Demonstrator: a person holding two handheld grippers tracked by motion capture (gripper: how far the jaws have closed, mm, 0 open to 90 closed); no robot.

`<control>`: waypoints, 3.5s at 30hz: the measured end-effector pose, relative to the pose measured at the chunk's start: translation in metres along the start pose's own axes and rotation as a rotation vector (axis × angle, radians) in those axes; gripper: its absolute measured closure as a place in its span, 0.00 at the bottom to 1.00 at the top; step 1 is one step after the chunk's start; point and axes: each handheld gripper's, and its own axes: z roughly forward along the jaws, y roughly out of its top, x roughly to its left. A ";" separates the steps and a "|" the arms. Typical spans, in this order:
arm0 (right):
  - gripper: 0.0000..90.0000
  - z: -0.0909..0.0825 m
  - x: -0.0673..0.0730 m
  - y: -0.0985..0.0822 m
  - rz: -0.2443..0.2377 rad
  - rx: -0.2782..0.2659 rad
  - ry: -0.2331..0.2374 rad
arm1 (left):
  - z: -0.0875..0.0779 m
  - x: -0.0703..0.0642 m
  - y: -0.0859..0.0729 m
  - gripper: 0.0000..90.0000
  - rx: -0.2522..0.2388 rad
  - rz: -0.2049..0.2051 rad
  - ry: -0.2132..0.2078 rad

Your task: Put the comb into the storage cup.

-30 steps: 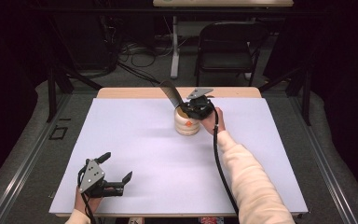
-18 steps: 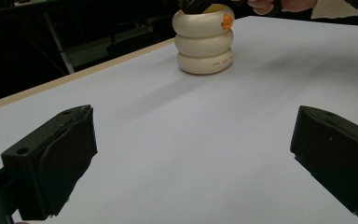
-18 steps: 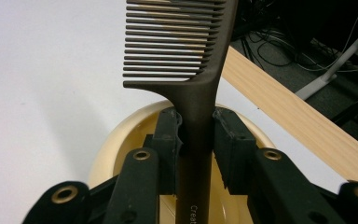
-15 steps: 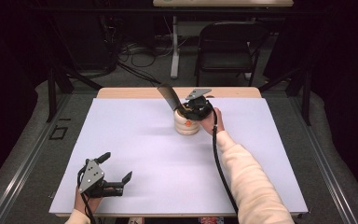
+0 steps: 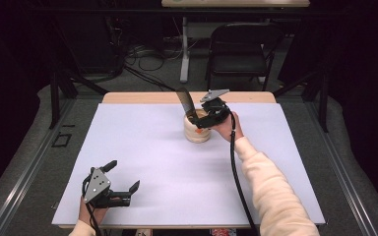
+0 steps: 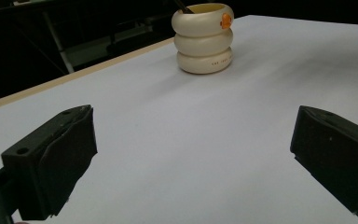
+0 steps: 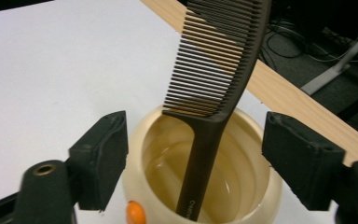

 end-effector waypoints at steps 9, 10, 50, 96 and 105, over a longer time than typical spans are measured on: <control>0.14 -0.014 0.002 0.004 0.000 0.025 0.030 | 0.000 -0.001 0.000 0.00 -0.002 0.001 0.002; 0.13 -0.016 0.002 0.004 0.000 0.026 0.031 | 0.000 -0.001 0.000 0.00 -0.002 0.001 0.001; 0.00 -0.081 0.013 -0.028 -0.018 0.093 0.081 | 0.002 0.000 0.001 0.00 -0.004 0.003 -0.004; 0.00 -0.123 0.059 -0.119 0.026 0.083 0.060 | 0.004 -0.001 0.001 0.00 0.000 0.003 -0.009; 0.00 -0.131 0.066 -0.137 0.038 0.078 0.054 | 0.004 -0.001 0.001 0.00 0.002 0.006 -0.009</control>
